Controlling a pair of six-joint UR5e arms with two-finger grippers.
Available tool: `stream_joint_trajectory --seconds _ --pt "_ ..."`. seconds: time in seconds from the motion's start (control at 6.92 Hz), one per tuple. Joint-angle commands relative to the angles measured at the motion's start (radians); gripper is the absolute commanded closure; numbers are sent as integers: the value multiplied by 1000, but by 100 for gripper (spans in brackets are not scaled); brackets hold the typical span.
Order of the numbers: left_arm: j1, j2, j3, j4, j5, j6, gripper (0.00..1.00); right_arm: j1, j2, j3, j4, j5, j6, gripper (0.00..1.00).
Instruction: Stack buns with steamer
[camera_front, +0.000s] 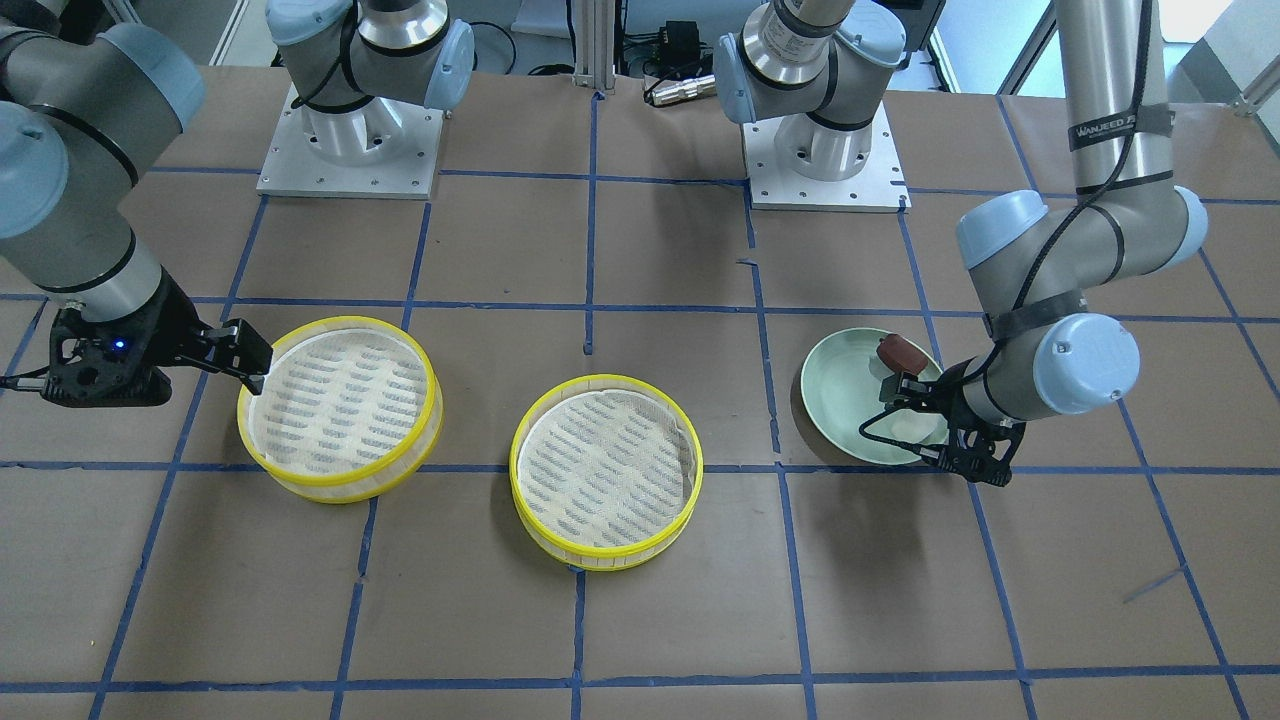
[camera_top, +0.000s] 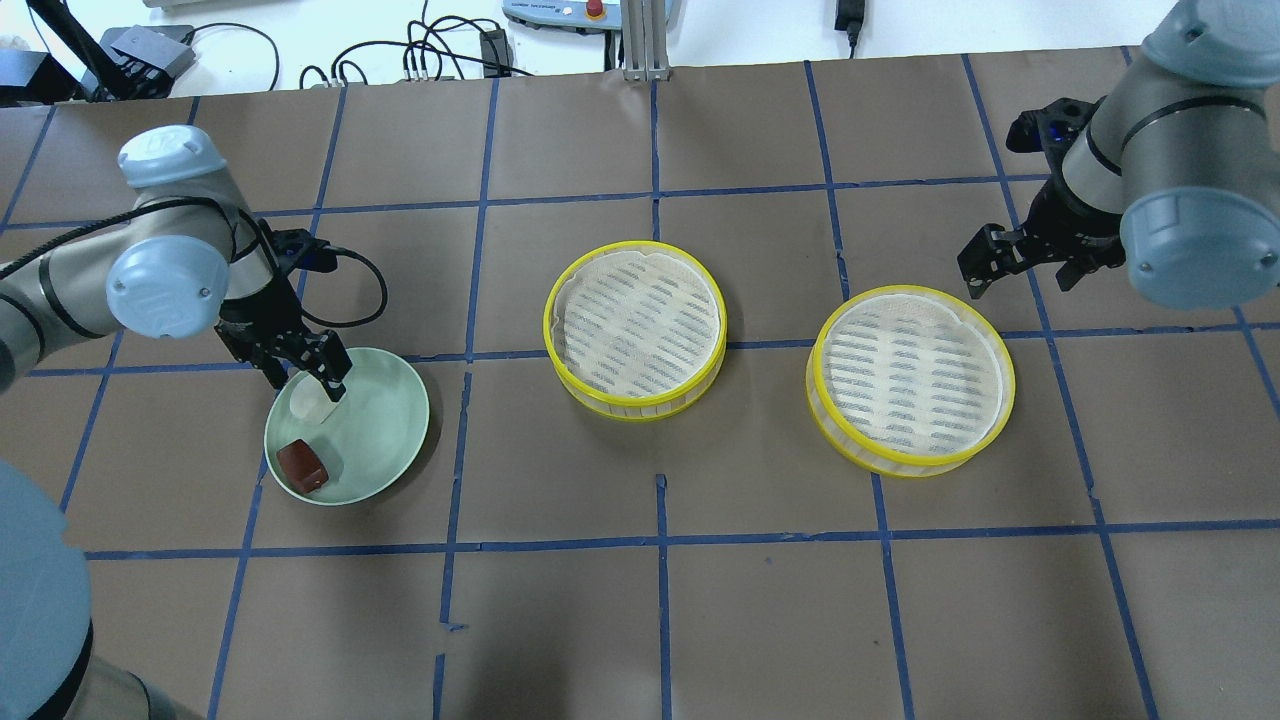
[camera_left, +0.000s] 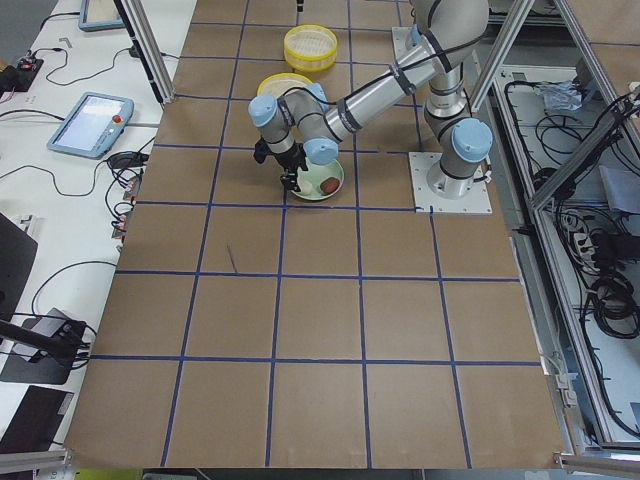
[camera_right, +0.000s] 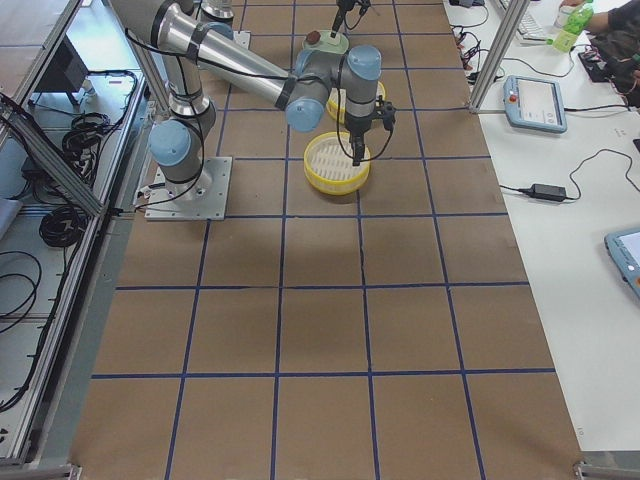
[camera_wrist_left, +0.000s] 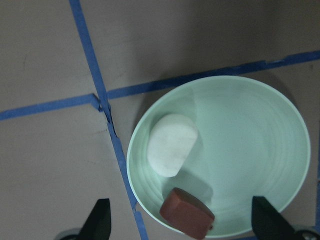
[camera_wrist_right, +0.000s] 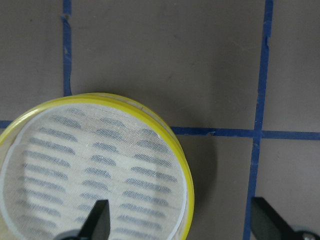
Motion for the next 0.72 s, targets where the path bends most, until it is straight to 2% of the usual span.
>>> stream_joint_trajectory --seconds 0.0,0.14,0.43,0.58 --pt "0 17 -15 9 -1 4 82 -9 62 86 -154 1 -2 3" --pt "0 19 -15 11 -4 3 99 -9 65 111 -182 -1 2 3" --pt "0 18 -15 49 -44 -5 100 -9 74 117 -180 -1 2 10" --pt "0 33 -3 34 -159 -58 100 -9 74 126 -183 -1 2 13"
